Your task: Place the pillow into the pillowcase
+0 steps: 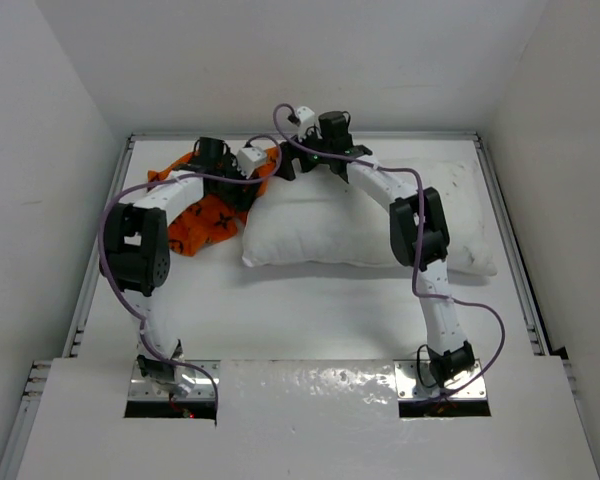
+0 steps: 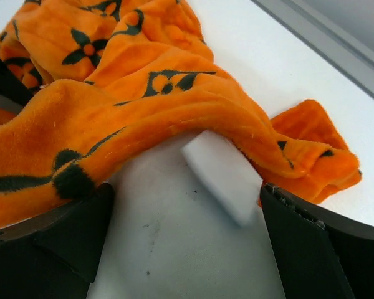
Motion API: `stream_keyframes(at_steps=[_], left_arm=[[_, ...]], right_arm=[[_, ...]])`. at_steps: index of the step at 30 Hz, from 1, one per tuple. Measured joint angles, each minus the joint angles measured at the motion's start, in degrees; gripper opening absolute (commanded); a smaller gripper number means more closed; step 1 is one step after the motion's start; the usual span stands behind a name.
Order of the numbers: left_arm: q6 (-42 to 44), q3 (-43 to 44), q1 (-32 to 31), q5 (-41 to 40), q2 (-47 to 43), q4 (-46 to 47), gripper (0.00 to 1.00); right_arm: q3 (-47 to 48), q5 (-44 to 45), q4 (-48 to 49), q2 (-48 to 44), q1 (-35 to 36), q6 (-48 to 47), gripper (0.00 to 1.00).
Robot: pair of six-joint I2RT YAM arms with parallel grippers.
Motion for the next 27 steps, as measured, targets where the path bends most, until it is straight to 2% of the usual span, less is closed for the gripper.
stream_keyframes(at_steps=[2, 5, 6, 7, 11, 15, 16, 17, 18, 19, 21, 22, 27], left_arm=[[-3.0, -2.8, 0.0, 0.1, 0.1, 3.6, 0.6], [-8.0, -3.7, -0.3, -0.1, 1.2, 8.2, 0.3], [-9.6, -3.4, -0.5, -0.1, 1.8, 9.7, 0.1], [-11.0, -2.8, -0.7, 0.0, 2.3, 10.3, 0.02], [-12.9, 1.2, -1.1, 0.7, 3.5, 9.7, 0.0], [-11.2, 4.3, -0.1, 3.2, 3.4, 5.6, 0.0], [-10.4, 4.5, 0.2, 3.7, 3.3, 4.4, 0.0], [-9.3, 4.7, 0.5, 4.3, 3.3, 2.7, 0.0], [-8.3, 4.7, 0.6, 4.8, 3.2, 1.3, 0.0], [-7.4, 4.7, 0.9, 5.2, 3.1, -0.1, 0.0], [-5.5, 4.8, 1.2, 6.0, 2.6, -3.1, 0.0], [-4.8, 5.0, 1.3, 6.4, 2.4, -4.5, 0.0], [1.5, 11.1, 2.1, 8.9, 1.9, -13.5, 0.0]], right_arm=[[-1.9, 0.9, 2.0, -0.1, 0.6, 0.0, 0.99], [-2.7, 1.8, 4.0, -0.5, 1.3, -0.5, 0.99], [-2.7, 2.0, 4.6, -0.5, 1.4, -0.7, 0.99], [-2.7, 2.2, 5.3, -0.6, 1.5, -1.0, 0.99], [-1.2, 3.7, 7.1, 0.0, 1.5, -1.1, 0.99], [5.1, 5.6, 10.2, 4.8, 1.7, 0.2, 0.98], [6.6, 5.5, 11.0, 6.3, 1.7, 0.7, 0.92], [7.8, 5.2, 11.9, 7.9, 1.8, 1.5, 0.73], [8.1, 4.7, 12.5, 9.0, 1.9, 1.9, 0.64], [8.0, 4.0, 13.2, 9.9, 1.9, 3.1, 0.5], [7.5, 2.9, 14.4, 11.0, 1.9, 4.6, 0.35], [7.0, 2.4, 14.7, 11.1, 1.9, 5.1, 0.0], [4.3, 3.3, 17.4, 9.3, 1.7, 8.3, 0.0]])
